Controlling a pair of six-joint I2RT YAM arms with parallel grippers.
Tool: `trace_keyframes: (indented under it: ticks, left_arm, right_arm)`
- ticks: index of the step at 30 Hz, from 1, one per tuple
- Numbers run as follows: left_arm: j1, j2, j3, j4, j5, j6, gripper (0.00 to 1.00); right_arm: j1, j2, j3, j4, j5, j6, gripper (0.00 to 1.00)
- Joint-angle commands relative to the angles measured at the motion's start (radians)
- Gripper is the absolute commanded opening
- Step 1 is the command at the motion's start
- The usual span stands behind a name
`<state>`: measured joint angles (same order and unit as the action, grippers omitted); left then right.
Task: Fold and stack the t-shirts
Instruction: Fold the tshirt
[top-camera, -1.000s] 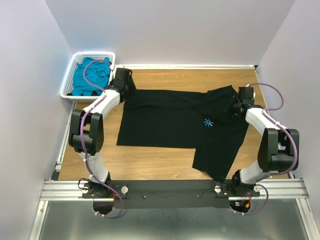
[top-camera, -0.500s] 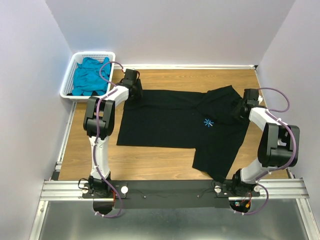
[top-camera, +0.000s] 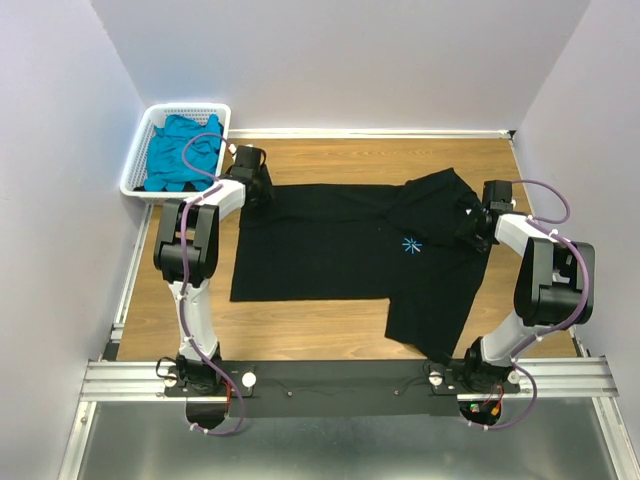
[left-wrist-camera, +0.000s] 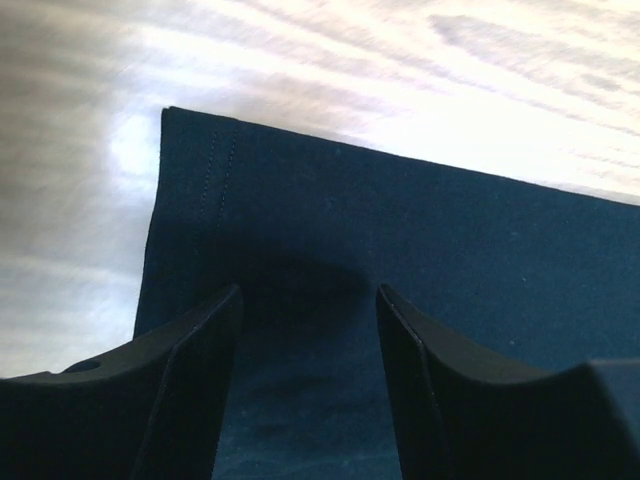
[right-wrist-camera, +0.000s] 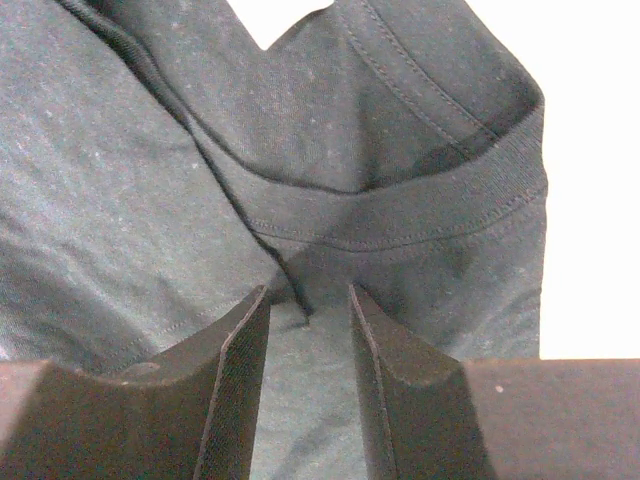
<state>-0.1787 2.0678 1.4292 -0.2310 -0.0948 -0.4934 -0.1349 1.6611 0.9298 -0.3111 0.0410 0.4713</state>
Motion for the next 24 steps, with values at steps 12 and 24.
trace_keyframes:
  ticks: [12, 24]
  left_arm:
    - [0.018, -0.081, -0.144, -0.054, 0.004, -0.002, 0.64]
    - [0.018, -0.078, -0.15, -0.05, 0.0, 0.001, 0.64]
  right_arm:
    - [-0.003, 0.029, 0.001, -0.005, -0.156, -0.036, 0.44]
    - [-0.003, 0.035, 0.014, 0.017, -0.144, -0.043, 0.32]
